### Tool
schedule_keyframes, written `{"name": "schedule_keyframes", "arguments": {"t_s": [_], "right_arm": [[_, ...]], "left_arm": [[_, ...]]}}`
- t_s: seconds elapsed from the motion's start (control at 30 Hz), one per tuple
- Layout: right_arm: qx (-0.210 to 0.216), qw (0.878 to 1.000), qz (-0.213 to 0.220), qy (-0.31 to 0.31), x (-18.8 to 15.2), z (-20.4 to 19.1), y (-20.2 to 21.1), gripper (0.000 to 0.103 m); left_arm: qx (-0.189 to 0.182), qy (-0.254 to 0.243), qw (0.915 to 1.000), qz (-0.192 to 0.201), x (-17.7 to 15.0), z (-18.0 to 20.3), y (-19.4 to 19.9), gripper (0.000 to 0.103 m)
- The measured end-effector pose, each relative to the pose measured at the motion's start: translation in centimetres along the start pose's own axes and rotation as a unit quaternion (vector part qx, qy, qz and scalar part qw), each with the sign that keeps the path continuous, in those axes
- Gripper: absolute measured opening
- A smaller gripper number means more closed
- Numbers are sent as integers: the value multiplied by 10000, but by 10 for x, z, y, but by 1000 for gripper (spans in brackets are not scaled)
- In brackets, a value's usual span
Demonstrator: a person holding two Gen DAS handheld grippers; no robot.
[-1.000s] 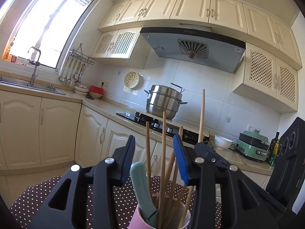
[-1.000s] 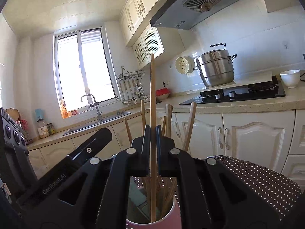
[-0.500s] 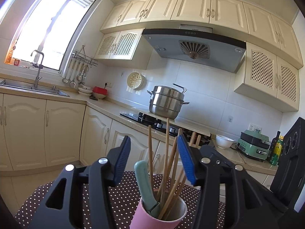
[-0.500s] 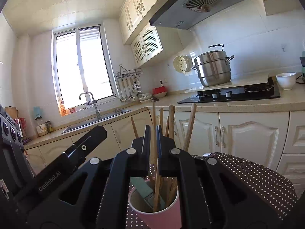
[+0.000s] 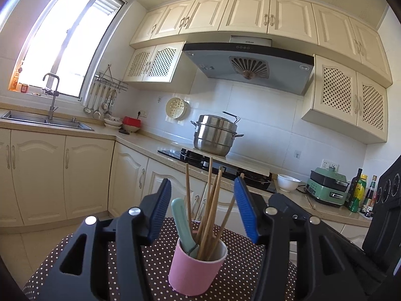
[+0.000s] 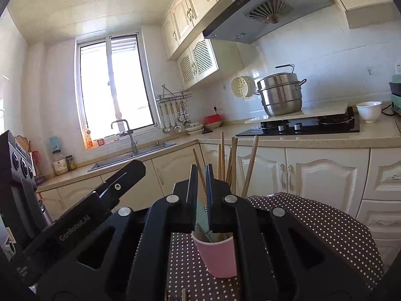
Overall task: Organize utensils
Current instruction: 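Withdraw both open tools from the cup back to the utensil pile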
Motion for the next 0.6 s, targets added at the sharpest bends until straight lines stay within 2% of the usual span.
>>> {"name": "schedule_keyframes", "arguments": {"t_s": [0.23, 0.37, 0.47, 0.53, 0.6], "right_arm": [[-51, 9998, -206, 30, -9, -4, 26, 7], [-176, 9982, -568, 91, -21, -3, 34, 7], [-250, 9954, -921, 109, -33, 2, 36, 7], [-268, 9929, -1155, 89, -42, 5, 37, 7], [-302, 9883, -1495, 85, -53, 8, 34, 7]], "left_arm": [[99, -31, 9996, -252, -11, 9, 31, 53], [88, 64, 9968, -795, -24, 5, 41, 56], [126, 226, 9881, -1513, -40, -8, 42, 56], [145, 388, 9766, -2110, -55, -19, 39, 56], [361, 464, 9635, -2610, -71, -28, 35, 56]]}}
Point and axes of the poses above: each gripper's, at about its wrist camera, not at the fingertips, and y roughly against the way its jaws point, z to its right, x to its top, the point moved 2 cm from there along -y, roughly the way its jaws point, and after that the axes turned 2 degrees about y, right-handed, at the moved point
